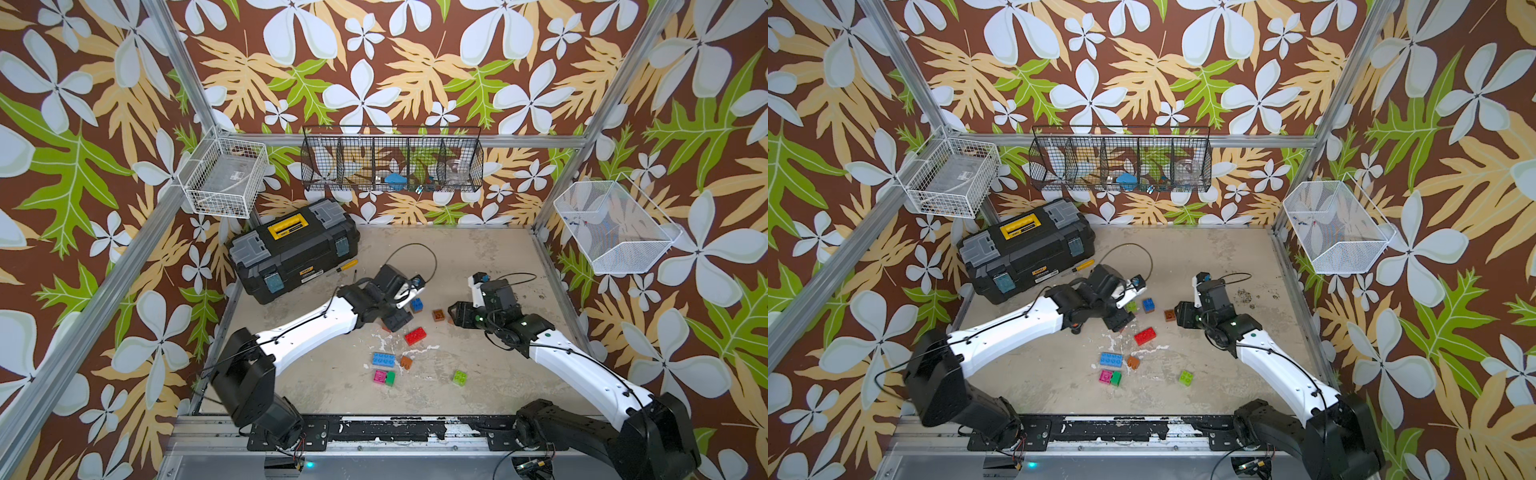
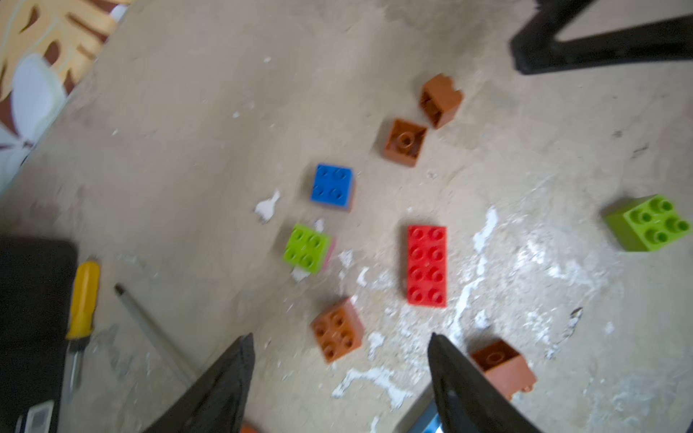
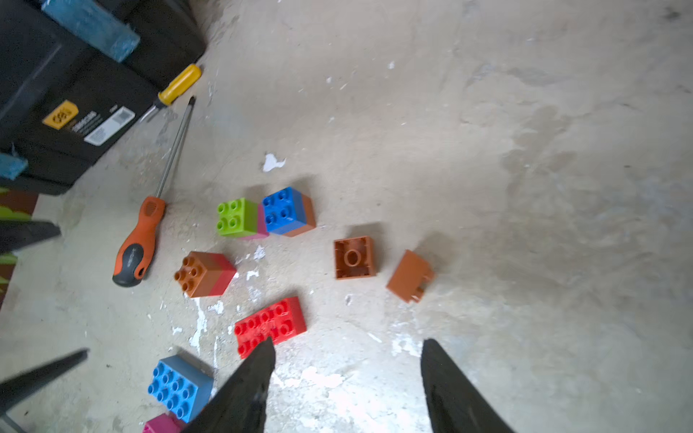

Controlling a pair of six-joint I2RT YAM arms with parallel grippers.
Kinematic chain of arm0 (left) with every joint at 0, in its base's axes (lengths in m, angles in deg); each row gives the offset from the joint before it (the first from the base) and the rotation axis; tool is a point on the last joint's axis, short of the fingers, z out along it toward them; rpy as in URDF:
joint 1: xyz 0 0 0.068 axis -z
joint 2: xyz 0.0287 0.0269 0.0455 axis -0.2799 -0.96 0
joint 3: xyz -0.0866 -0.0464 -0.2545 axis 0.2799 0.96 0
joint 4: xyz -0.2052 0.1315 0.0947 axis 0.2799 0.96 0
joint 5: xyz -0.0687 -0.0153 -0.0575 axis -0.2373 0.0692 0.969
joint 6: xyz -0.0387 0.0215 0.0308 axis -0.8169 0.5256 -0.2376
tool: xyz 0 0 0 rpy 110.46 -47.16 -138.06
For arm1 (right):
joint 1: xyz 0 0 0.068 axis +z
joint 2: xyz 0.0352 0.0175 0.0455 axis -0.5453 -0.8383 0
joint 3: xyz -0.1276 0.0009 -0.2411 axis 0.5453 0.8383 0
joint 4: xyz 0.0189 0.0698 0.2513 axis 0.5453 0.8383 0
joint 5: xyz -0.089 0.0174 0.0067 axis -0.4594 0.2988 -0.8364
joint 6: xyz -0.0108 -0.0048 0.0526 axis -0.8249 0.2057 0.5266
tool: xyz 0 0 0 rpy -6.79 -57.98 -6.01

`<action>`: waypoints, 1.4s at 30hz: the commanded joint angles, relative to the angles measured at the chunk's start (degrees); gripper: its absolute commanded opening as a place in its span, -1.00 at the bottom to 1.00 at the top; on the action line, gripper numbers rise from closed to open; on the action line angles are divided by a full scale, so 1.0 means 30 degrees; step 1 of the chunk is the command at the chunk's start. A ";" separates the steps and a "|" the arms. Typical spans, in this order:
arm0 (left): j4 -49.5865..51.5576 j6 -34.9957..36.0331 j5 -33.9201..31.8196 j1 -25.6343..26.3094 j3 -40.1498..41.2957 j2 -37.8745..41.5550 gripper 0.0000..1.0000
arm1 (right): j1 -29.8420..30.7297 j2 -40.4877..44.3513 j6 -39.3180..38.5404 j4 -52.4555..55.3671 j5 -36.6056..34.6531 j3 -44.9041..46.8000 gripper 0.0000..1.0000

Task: Assemble the letter h with lego
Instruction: Pick up the lego brick from the center of the board.

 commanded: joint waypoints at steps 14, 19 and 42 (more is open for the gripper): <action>-1.1008 0.0414 0.1551 -1.0075 1.1952 0.7017 0.99 | 0.3647 -1.1051 -0.4465 0.2972 -0.3322 -0.8749 0.11; -1.1750 0.0130 0.1438 -1.0287 1.2005 0.5575 0.99 | 0.3446 -1.3254 -0.5098 0.3295 -0.3672 -1.0266 0.14; -1.2017 -0.0729 0.1443 -1.3306 1.1741 0.5011 0.99 | 0.3121 -1.3271 -0.4332 0.3708 -0.3285 -0.9897 -0.41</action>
